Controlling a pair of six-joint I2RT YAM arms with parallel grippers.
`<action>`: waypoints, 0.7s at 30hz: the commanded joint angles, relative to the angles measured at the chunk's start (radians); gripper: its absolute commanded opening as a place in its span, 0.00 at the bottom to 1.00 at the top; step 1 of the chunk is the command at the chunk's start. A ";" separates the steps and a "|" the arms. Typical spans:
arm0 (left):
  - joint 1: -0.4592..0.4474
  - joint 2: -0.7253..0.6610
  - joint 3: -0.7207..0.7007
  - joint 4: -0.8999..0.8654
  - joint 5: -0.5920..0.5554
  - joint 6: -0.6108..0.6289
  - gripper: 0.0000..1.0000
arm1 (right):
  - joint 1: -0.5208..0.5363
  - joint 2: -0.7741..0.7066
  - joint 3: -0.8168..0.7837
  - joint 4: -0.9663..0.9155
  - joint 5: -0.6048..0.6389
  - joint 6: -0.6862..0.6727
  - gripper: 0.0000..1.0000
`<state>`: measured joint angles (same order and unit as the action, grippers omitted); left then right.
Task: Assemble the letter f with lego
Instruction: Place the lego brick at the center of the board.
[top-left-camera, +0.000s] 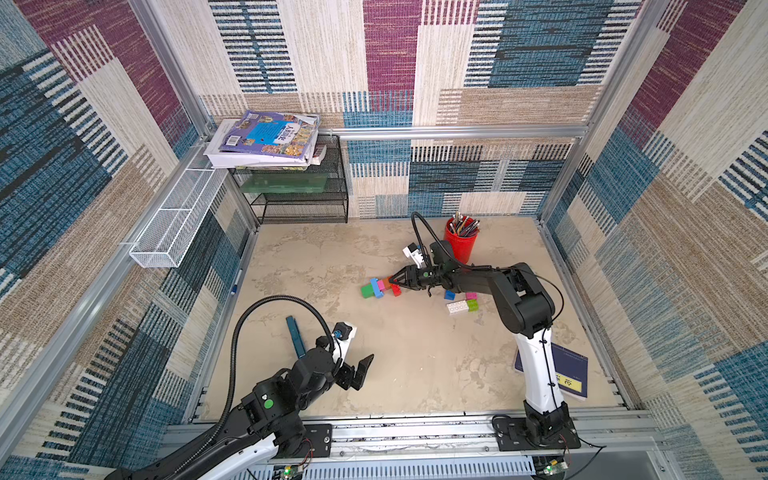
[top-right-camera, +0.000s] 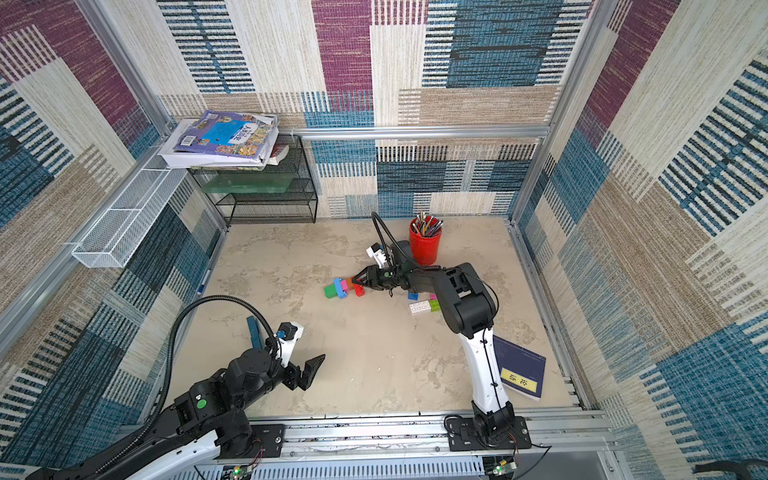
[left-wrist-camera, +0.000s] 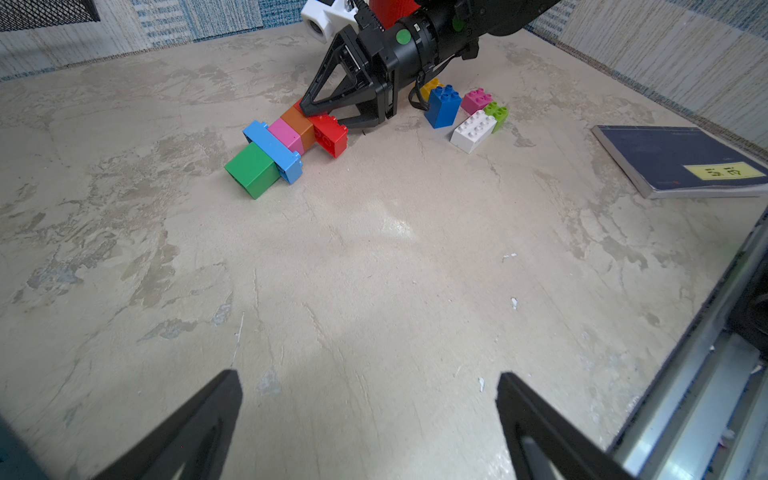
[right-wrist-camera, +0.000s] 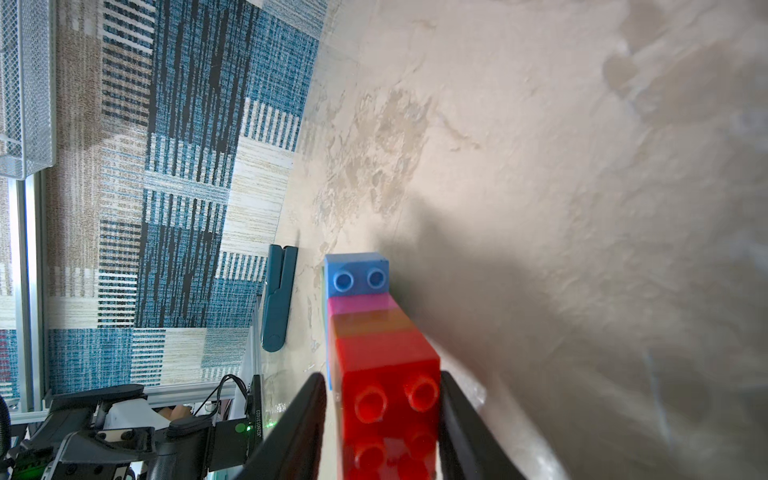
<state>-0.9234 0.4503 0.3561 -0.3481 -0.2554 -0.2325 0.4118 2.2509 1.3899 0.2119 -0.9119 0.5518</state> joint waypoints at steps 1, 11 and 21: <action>0.001 0.001 0.002 0.013 -0.001 -0.016 0.99 | -0.002 0.001 0.012 -0.001 0.041 -0.009 0.48; 0.001 0.000 0.002 0.013 0.001 -0.015 0.99 | -0.001 0.007 0.036 -0.069 0.119 -0.047 0.49; 0.001 0.001 0.002 0.013 0.001 -0.014 0.99 | 0.006 0.000 0.042 -0.100 0.162 -0.070 0.48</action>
<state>-0.9234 0.4507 0.3561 -0.3481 -0.2554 -0.2325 0.4160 2.2574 1.4239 0.1078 -0.7734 0.5053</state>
